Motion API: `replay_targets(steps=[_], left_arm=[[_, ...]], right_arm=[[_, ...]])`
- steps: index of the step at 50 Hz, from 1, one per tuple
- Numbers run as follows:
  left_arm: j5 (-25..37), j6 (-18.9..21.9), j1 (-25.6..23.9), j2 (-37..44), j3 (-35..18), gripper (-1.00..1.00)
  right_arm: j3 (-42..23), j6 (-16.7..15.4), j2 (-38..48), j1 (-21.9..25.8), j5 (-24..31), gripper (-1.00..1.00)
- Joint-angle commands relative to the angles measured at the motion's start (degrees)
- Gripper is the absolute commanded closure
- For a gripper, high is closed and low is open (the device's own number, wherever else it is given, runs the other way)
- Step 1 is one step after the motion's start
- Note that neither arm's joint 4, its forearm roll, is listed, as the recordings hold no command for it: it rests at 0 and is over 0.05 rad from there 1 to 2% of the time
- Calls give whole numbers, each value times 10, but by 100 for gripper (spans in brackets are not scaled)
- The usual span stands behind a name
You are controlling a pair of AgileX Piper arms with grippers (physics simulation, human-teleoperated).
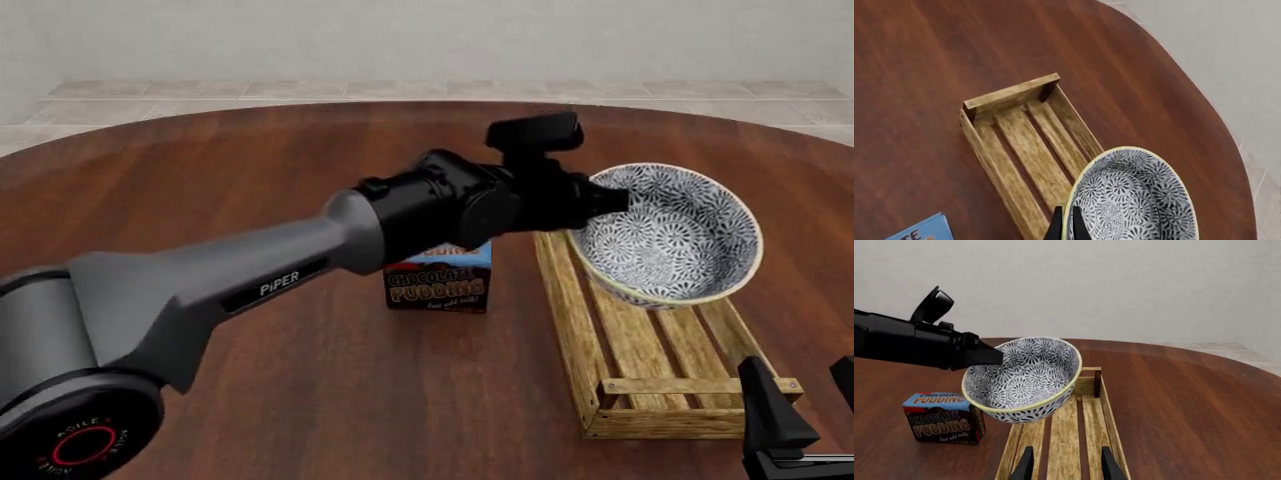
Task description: Pick up the bowl on the left and put it in the tray.
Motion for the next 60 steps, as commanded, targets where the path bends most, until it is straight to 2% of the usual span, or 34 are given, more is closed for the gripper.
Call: replay_targets(steps=[1,41,60], left_arm=[[11,-1,-11,26,-36,100],[7,-3,-10,90,-67,100],[40,2,2,140,-128,100]], right_arm=[[0,0,0,0,0,-100],[0,0,0,0,0,-100],[0,0,0,0,0,-100]])
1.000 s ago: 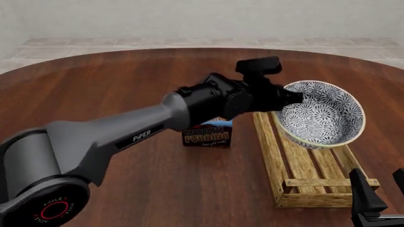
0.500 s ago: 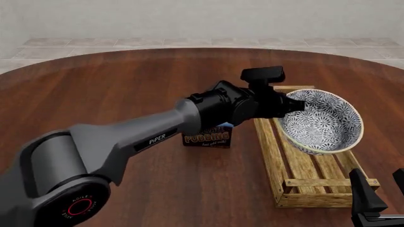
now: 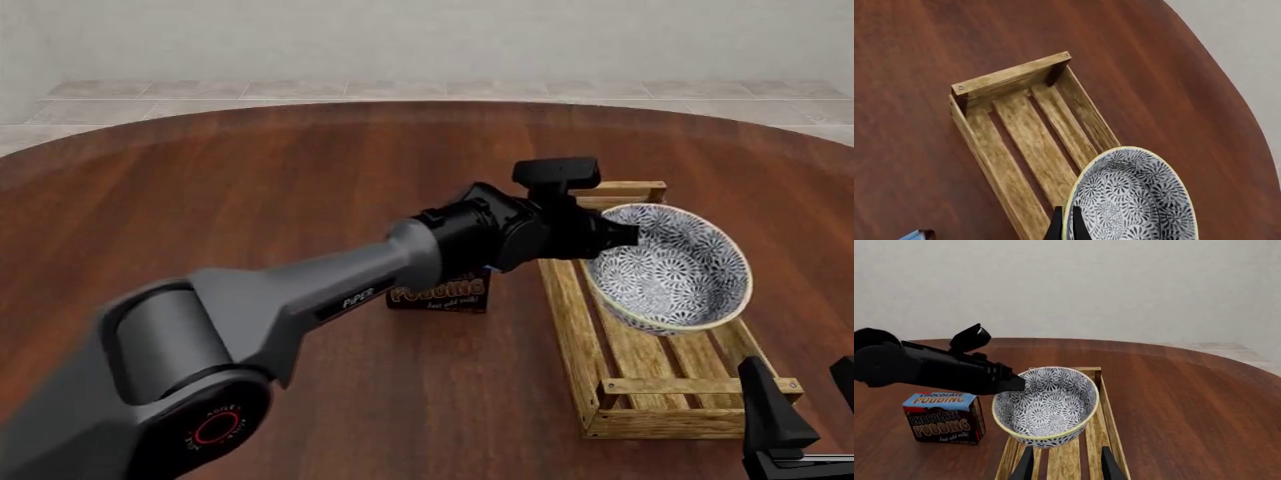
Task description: Pick up the bowl on the left and put it in the tray.
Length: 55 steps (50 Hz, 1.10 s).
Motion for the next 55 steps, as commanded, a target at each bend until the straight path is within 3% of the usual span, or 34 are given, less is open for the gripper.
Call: replay_targets(steps=[1,15,55], left_arm=[[16,5,6,27,-38,100],[46,7,13,71,-97,100],[57,21,3,104,-138,100]], right_arm=[[0,0,0,0,0,-100],[0,0,0,0,0,-100],[0,0,0,0,0,-100]])
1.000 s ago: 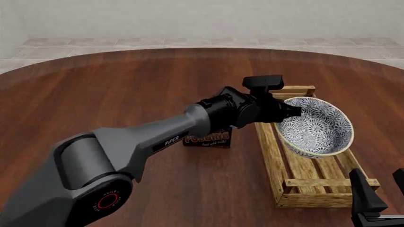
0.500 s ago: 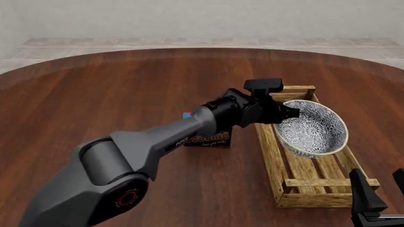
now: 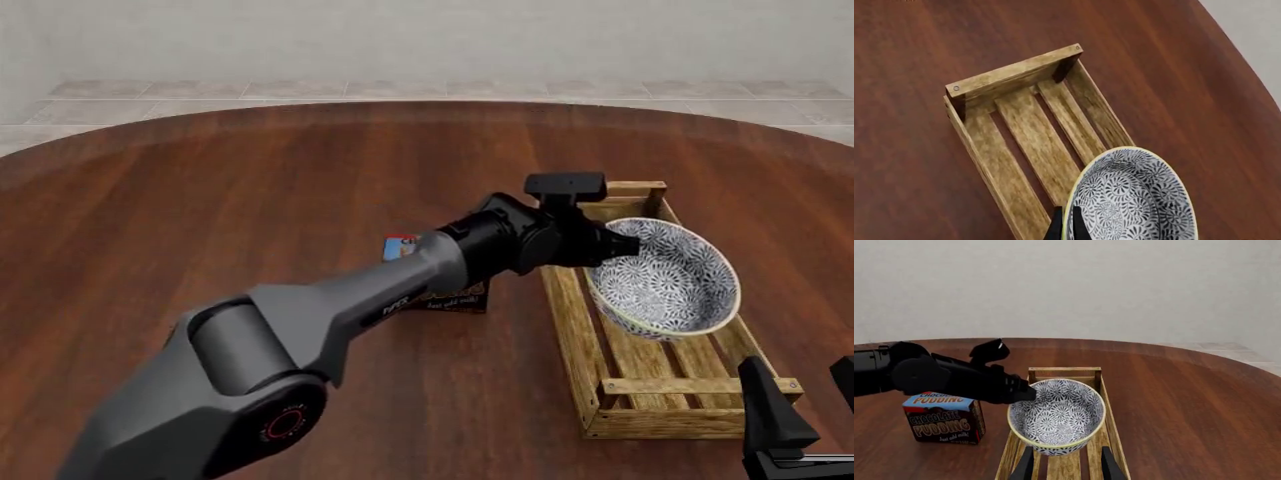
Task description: Pick up the bowl on the left and put it in the tray.
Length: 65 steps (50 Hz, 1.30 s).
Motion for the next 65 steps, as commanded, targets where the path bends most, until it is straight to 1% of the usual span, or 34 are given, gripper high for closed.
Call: replay_targets(steps=[1,18,27,38,59,65], left_arm=[[4,8,-2,7,-16,100],[3,4,-1,30,-28,100],[-1,2,0,30,-22,100],[-1,1,0,36,-25,100],[6,-4,4,56,-44,100],[-3,-4,4,49,-35,100]], right_arm=[[0,0,0,0,0,-100],[0,0,0,0,0,-100],[0,0,0,0,0,-100],[0,0,0,0,0,-100],[0,0,0,0,0,-100],[0,0,0,0,0,-100]])
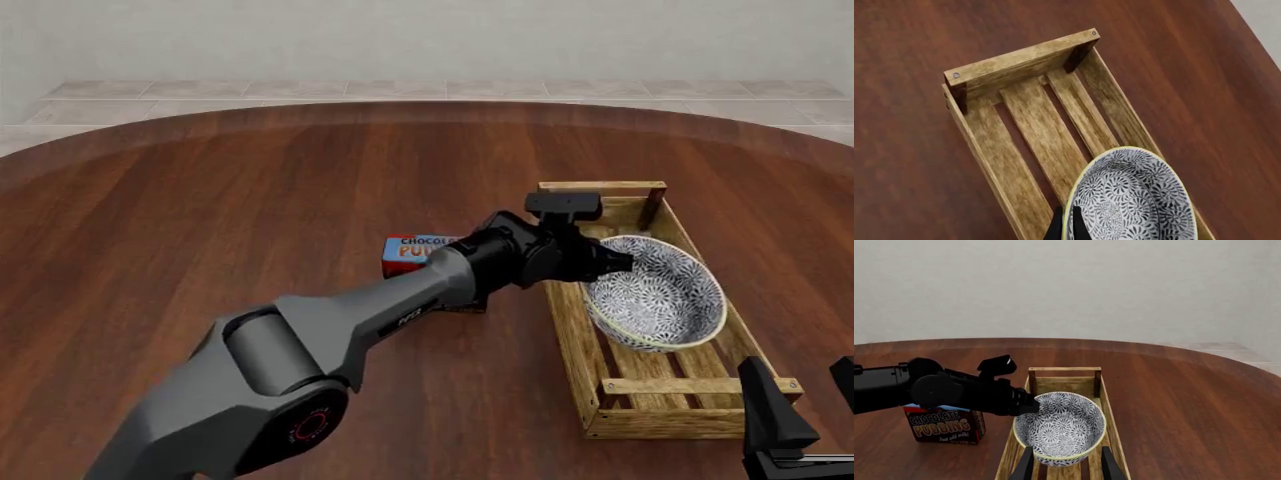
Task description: Pick up the bowl on the left and put it in the tray.
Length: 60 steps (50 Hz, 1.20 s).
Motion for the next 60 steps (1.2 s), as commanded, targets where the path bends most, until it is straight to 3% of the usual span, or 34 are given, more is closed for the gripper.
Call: replay_targets(steps=[1,26,27,45,60], left_arm=[[-6,6,-4,-4,-2,100],[-16,1,-1,-13,11,100],[-14,5,0,-12,10,-100],[-24,4,-11,-25,20,-100],[-47,18,-12,-73,69,-100]], right_arm=[[0,0,0,0,0,-100],[0,0,0,0,0,-100],[0,0,0,0,0,-100],[0,0,0,0,0,-100],[0,0,0,0,0,-100]])
